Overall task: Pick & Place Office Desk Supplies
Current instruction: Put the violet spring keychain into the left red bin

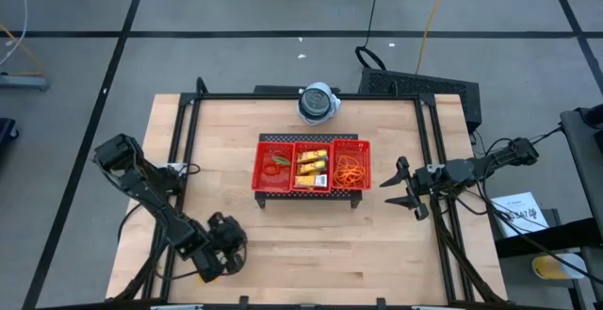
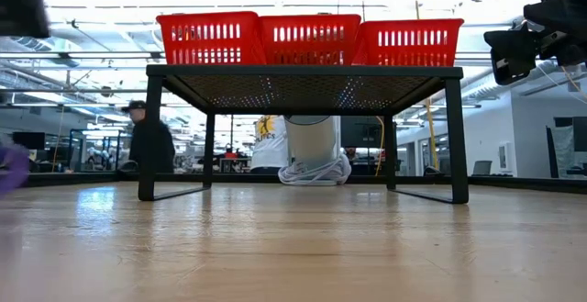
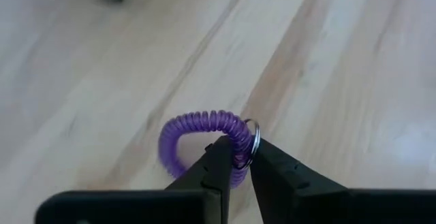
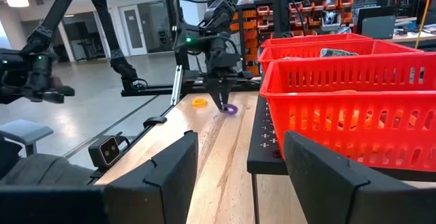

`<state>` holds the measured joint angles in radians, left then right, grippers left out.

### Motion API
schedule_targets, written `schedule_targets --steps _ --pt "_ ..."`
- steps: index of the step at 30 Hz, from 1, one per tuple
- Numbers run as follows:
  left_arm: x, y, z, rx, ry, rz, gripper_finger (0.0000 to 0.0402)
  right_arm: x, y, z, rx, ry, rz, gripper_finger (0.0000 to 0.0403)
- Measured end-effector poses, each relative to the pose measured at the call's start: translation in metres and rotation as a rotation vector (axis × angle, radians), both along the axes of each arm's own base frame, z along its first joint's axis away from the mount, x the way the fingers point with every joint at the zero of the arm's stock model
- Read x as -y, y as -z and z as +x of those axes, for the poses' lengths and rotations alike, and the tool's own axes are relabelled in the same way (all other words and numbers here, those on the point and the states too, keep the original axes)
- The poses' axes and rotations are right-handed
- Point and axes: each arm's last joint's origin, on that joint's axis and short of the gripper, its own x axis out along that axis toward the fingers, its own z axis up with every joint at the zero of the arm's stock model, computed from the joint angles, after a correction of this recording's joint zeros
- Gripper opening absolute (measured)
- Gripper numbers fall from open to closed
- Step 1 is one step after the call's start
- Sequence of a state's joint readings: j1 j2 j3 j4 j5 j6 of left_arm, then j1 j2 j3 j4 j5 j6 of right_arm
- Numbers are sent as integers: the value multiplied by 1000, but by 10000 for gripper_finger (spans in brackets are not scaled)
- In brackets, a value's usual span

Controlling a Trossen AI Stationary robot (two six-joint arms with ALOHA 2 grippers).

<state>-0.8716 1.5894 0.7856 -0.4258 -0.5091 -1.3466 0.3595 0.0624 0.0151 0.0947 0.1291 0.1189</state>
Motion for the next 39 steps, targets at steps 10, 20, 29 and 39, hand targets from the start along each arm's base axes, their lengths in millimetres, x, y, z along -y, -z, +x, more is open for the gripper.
schedule_targets --steps 10,20,29,39 --pt "-19 -14 52 185 208 80 23 0 0 0 0 0 0 206" --pt "-29 -41 85 443 422 -12 42 0 0 0 0 0 0 206" --pt "-44 -73 90 579 428 -138 61 0 0 0 0 0 0 206" --pt "-60 -119 74 750 471 -78 62 0 0 0 0 0 0 206"
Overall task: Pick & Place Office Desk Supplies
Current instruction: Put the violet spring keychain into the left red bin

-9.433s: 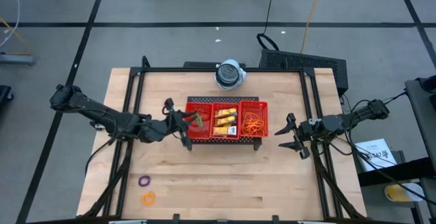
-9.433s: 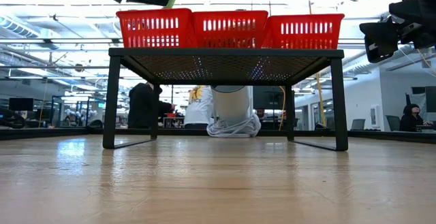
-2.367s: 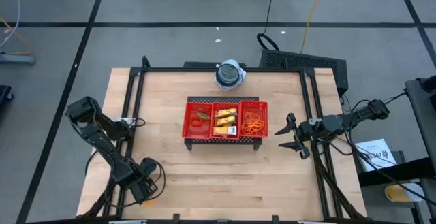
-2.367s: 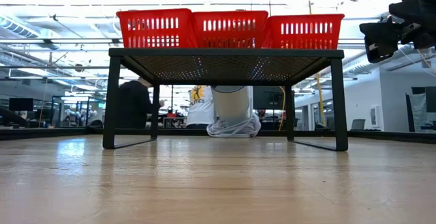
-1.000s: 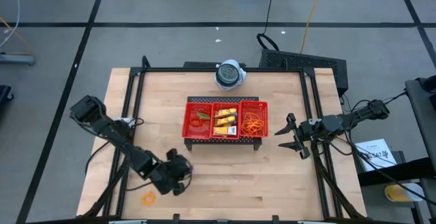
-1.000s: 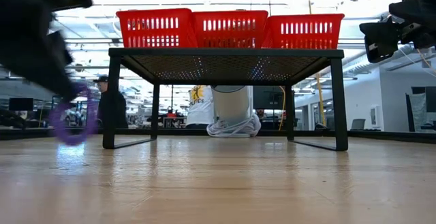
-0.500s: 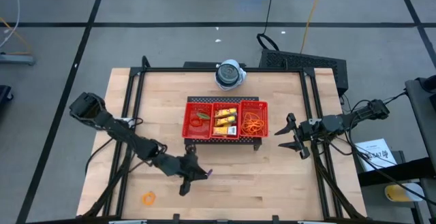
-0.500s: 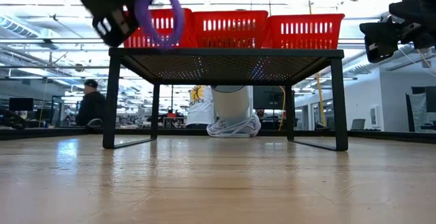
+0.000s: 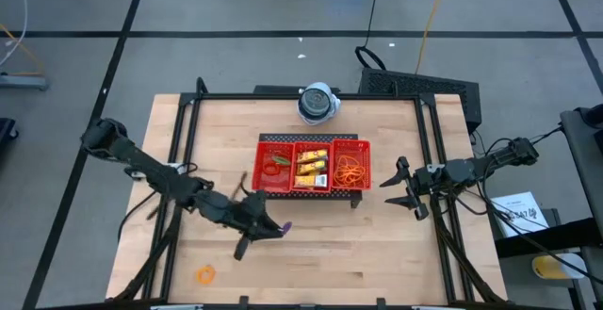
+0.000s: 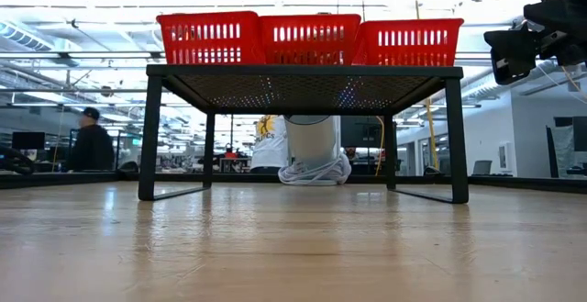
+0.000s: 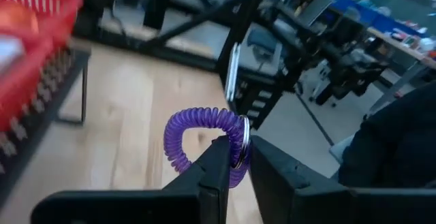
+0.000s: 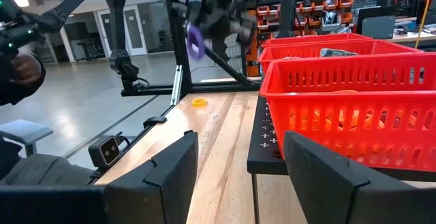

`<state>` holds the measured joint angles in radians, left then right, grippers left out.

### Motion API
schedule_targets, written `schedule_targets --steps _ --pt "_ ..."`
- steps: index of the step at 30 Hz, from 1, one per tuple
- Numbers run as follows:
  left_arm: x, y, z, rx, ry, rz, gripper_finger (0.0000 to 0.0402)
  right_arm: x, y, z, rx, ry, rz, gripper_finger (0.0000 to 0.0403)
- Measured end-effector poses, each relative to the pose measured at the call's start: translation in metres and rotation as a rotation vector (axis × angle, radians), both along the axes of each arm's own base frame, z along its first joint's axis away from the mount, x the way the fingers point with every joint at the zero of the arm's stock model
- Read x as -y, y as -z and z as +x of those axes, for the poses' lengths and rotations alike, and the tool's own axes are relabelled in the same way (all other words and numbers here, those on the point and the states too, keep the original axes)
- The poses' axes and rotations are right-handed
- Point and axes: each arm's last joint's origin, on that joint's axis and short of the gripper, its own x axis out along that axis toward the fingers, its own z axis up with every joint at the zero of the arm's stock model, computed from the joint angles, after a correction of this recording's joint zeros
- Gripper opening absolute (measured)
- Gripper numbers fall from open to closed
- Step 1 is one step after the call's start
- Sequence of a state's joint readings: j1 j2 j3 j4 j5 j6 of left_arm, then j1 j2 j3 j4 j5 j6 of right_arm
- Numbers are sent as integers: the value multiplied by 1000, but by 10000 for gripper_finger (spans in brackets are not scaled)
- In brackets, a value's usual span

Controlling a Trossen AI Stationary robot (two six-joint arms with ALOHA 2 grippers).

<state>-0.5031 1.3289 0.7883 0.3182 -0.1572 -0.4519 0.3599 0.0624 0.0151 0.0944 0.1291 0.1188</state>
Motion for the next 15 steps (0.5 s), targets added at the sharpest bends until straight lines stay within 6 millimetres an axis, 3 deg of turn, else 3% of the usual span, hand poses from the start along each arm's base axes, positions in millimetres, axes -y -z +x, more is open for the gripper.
schedule_targets --steps 8,15 --pt "-19 -34 -17 167 -94 115 63 0 0 0 0 0 0 206" --pt "-37 -47 -23 235 -260 251 63 0 0 0 0 0 0 206"
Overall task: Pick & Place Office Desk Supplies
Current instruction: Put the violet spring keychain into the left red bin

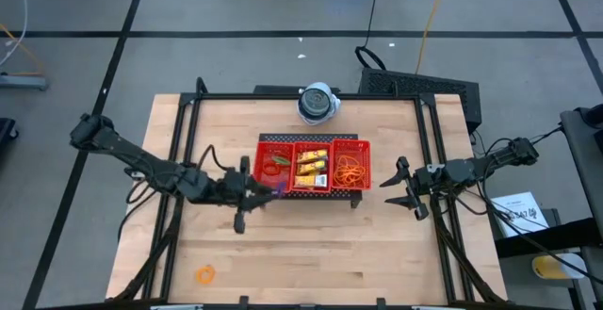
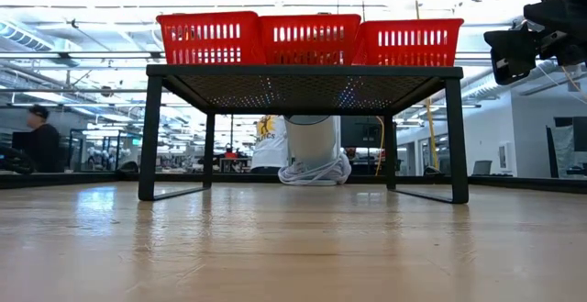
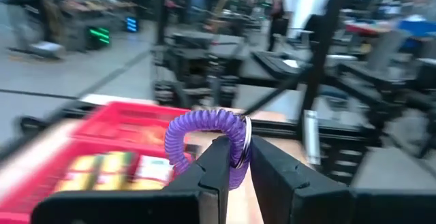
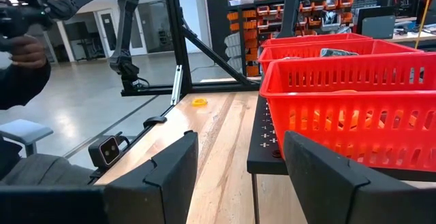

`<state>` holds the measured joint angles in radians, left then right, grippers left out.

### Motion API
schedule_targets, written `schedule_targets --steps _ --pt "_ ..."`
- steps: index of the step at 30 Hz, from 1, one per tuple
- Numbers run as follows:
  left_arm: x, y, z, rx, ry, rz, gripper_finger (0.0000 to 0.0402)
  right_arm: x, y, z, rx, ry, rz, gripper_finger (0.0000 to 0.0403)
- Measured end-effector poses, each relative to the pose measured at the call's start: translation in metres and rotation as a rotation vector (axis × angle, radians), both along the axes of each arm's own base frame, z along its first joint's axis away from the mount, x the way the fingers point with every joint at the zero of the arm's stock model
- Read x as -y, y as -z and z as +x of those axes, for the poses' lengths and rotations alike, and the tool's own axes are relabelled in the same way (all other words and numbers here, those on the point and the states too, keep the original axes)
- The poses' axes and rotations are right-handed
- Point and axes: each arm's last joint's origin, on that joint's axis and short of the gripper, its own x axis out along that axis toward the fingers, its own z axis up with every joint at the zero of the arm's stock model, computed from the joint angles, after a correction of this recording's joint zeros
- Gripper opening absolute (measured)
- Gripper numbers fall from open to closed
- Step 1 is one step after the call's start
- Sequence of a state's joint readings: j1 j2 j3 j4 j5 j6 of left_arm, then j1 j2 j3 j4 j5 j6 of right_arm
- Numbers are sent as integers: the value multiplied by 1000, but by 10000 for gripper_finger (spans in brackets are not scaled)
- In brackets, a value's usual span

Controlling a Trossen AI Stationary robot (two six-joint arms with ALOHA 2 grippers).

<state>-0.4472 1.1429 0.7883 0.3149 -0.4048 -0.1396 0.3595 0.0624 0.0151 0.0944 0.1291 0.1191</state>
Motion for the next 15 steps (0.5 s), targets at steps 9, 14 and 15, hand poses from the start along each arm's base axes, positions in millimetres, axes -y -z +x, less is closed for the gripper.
schedule_targets --steps 9,14,15 --pt "-18 6 4 -65 -214 119 63 0 0 0 0 0 0 206" --pt "-29 15 5 -144 -316 116 63 0 0 0 0 0 0 206" --pt "-31 16 5 -159 -325 108 63 0 0 0 0 0 0 206"
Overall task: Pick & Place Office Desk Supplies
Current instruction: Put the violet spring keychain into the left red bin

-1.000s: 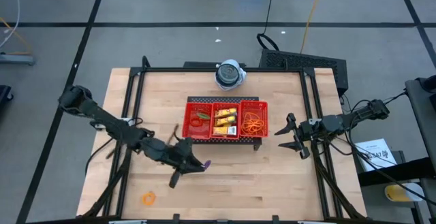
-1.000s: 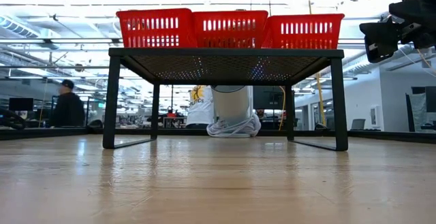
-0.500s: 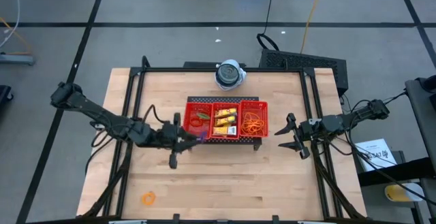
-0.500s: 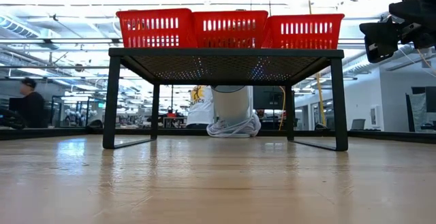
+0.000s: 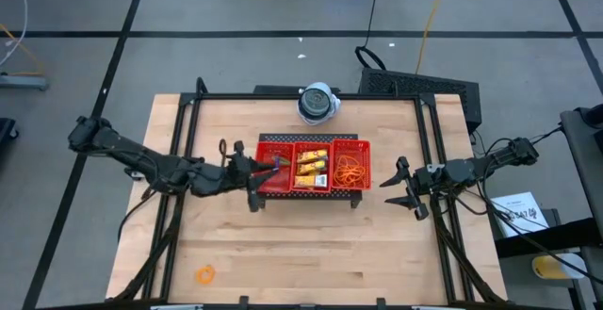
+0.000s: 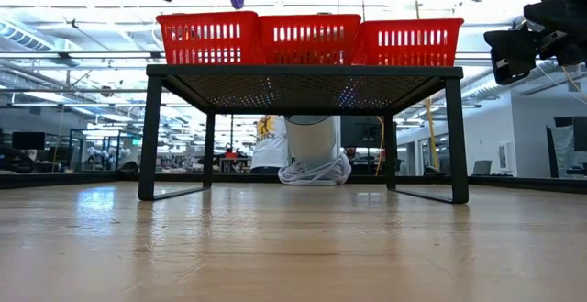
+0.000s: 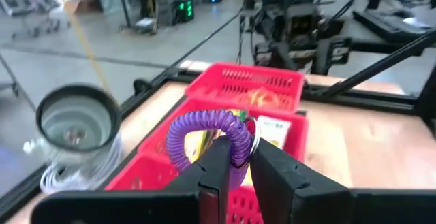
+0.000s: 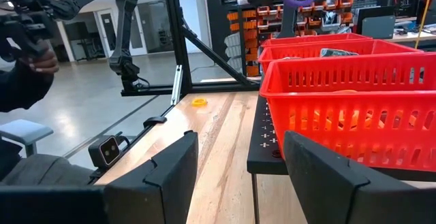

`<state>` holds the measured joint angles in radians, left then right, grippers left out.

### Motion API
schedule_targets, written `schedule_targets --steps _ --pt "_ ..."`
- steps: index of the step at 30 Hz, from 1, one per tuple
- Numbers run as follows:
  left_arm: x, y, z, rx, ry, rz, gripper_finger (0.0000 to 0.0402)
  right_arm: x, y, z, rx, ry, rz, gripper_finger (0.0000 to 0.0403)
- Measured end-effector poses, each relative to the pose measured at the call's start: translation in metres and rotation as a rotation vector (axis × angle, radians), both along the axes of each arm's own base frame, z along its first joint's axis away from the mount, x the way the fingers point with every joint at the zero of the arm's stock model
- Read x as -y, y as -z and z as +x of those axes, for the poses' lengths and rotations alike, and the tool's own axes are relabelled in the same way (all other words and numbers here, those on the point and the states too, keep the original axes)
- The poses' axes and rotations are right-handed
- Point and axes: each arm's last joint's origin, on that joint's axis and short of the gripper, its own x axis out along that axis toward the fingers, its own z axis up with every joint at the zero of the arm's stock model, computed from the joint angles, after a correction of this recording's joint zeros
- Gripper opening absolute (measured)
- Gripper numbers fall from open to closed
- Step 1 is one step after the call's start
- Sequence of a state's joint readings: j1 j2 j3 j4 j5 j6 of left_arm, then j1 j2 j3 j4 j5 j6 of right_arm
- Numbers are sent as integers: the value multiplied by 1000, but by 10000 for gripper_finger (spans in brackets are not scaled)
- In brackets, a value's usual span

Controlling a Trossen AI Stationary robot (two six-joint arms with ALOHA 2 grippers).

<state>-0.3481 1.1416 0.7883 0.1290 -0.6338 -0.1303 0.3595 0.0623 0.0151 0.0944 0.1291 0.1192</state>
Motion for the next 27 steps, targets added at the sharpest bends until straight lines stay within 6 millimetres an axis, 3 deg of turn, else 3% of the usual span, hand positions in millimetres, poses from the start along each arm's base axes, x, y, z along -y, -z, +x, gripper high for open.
schedule_targets --steps 13,27 --pt "-12 17 -1 -105 -101 -142 63 0 0 0 0 0 0 206" --pt "-10 23 3 -113 -110 -187 63 0 0 0 0 0 0 206"
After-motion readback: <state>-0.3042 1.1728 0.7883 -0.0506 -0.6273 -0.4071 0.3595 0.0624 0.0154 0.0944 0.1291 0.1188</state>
